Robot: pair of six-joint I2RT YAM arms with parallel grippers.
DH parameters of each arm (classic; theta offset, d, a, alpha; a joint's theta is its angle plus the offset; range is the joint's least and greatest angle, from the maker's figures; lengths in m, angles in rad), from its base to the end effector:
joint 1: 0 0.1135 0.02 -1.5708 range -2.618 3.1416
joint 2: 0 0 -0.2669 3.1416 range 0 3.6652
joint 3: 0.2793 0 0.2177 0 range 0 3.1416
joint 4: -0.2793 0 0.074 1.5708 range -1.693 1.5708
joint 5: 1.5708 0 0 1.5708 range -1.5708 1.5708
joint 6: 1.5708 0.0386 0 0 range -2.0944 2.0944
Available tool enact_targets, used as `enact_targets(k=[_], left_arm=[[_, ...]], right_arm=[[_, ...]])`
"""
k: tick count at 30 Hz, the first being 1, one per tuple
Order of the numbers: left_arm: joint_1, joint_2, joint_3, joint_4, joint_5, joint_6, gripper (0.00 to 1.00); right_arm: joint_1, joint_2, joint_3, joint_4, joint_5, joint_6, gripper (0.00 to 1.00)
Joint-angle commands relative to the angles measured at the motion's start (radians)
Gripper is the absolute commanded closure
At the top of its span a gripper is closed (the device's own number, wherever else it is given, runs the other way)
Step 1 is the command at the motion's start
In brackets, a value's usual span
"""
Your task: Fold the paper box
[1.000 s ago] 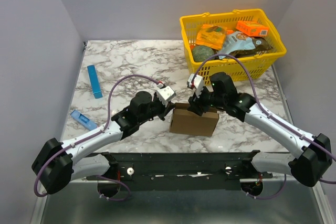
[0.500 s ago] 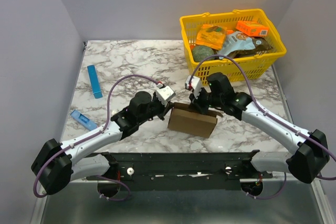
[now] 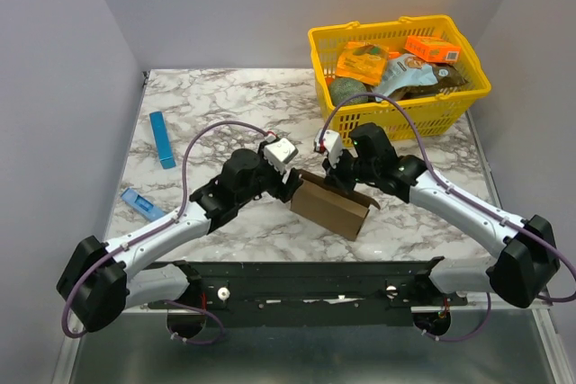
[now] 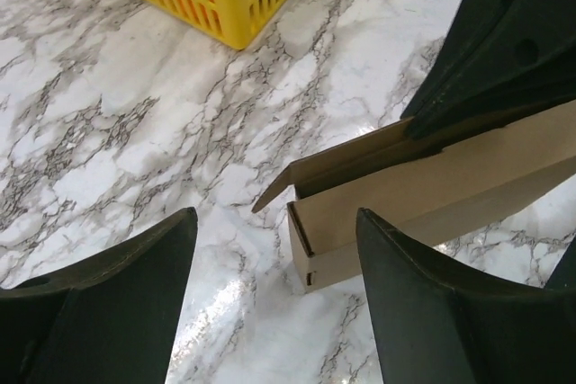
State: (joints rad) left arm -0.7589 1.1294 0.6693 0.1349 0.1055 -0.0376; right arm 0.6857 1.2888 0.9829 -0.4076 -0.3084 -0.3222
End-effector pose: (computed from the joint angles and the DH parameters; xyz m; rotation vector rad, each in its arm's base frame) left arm 0.1616 -0.1589 0.2798 0.7552 1.7933 -0.6362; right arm 0.1838 0.1655 0.2916 -1.2517 1.9321 0.5407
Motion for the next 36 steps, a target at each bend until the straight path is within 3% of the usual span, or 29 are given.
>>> enact_targets(k=[1, 6, 13, 19, 25, 36], left_arm=[[0.047, -0.028, 0.030, -0.032, 0.020, 0.005, 0.19], [0.157, 0.038, 0.101, -0.063, 0.325, -0.001, 0.32], [0.230, 0.148, 0.188, -0.092, 0.534, -0.005, 0.45], [0.230, 0.179, 0.205, -0.118, 0.565, 0.011, 0.47], [0.228, 0.188, 0.216, -0.164, 0.543, 0.033, 0.40], [0.222, 0.230, 0.240, -0.173, 0.536, 0.033, 0.54]], right_arm=[[0.006, 0.017, 0.028, -0.053, 0.032, -0.018, 0.99], [0.008, 0.026, 0.036, -0.063, 0.029, -0.017, 0.99], [0.011, 0.027, 0.040, -0.069, 0.019, -0.017, 0.99], [0.011, 0.029, 0.045, -0.074, 0.022, -0.018, 0.99], [0.011, 0.029, 0.045, -0.076, 0.023, -0.018, 0.99], [0.011, 0.033, 0.048, -0.076, 0.025, -0.015, 0.99]])
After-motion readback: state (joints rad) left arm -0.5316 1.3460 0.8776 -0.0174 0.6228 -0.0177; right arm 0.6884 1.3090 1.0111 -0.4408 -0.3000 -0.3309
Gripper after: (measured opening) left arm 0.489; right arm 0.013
